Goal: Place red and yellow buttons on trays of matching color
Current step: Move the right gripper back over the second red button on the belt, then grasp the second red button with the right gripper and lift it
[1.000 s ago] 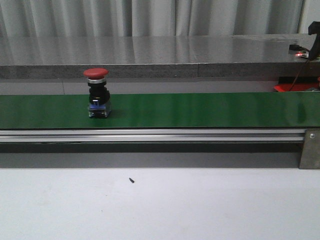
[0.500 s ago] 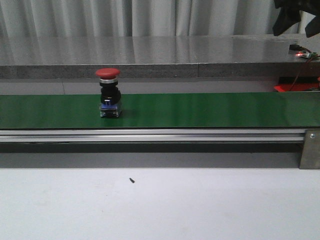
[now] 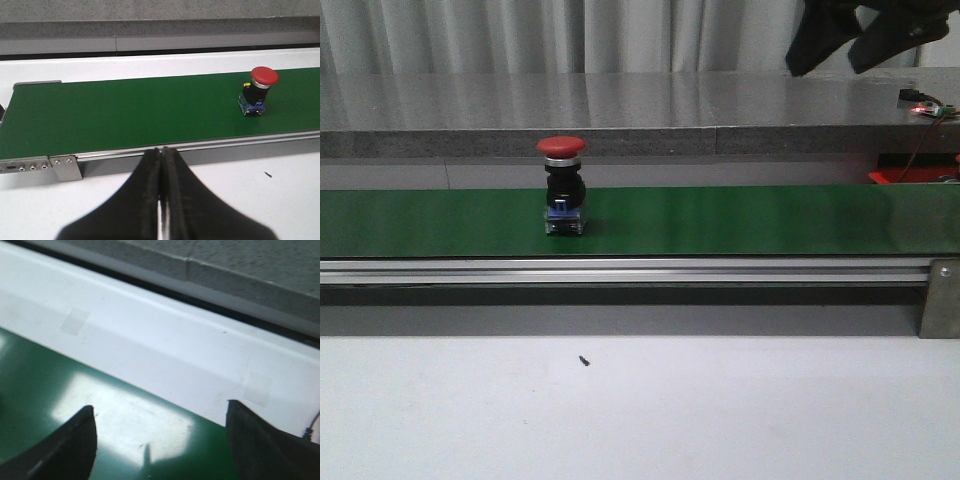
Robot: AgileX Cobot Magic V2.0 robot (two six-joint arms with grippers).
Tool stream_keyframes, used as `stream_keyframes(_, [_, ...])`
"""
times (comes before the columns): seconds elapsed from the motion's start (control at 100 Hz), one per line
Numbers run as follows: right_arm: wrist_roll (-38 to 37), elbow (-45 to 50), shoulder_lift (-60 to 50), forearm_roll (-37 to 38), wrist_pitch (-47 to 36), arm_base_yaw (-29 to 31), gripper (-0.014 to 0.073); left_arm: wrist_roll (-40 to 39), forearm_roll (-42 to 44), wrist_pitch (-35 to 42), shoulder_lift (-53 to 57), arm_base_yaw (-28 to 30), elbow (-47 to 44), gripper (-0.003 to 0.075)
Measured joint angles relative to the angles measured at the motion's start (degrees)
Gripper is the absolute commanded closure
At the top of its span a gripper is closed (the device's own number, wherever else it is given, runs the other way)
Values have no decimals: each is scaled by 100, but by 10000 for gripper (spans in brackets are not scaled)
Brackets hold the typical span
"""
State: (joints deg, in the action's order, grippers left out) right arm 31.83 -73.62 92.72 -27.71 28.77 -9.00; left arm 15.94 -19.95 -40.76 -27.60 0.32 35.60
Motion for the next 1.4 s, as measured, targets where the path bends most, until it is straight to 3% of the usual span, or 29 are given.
stream_keyframes(0.28, [1203, 0, 0, -181, 826, -583, 55, 0, 0, 0, 0, 0, 0, 740])
stream_keyframes(0.5, [2464, 0, 0, -1136, 1332, -619, 55, 0, 0, 0, 0, 0, 0, 740])
stream_keyframes(0.83, [4413, 0, 82, -2415, 1409, -723, 55, 0, 0, 0, 0, 0, 0, 740])
stream_keyframes(1.4, [4687, 0, 949, -2837, 946, -786, 55, 0, 0, 0, 0, 0, 0, 740])
